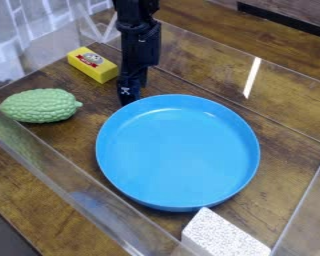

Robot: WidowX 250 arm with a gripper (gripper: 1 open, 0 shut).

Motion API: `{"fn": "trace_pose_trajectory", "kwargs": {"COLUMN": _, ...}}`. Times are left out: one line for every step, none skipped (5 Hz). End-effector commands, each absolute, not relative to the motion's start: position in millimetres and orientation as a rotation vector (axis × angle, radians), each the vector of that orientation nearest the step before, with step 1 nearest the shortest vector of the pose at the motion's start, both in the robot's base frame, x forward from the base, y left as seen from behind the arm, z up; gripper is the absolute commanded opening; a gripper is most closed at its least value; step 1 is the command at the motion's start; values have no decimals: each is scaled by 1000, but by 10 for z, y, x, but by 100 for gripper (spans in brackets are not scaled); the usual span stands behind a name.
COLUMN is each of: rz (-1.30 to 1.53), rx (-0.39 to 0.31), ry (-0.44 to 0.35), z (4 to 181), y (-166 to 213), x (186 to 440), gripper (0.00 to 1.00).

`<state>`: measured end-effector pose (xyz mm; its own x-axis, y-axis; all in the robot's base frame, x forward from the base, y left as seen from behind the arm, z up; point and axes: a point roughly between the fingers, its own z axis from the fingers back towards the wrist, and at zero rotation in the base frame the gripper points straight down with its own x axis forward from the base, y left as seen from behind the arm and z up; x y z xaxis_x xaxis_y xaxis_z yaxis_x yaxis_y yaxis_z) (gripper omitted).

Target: Put the white object in the blue tray

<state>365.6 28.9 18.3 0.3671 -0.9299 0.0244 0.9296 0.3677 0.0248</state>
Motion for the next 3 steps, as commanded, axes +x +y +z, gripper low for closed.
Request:
{"fn": "trace_pose_trajectory", "kwargs": {"rz": -1237, "rx": 28, "ry": -75, "z": 382, "y": 128, "x": 3652, "gripper": 100}}
{"fn": "trace_pose_trajectory", "kwargs": {"rz": -1273, "rx": 23, "ry": -73, "z": 381, "y": 140, "x": 3712, "gripper": 100}}
{"fn": "trace_pose_trajectory", "kwargs": {"rz": -1310, "rx": 17, "ry": -73, "z": 352, "y": 150, "x": 3772, "gripper": 100}}
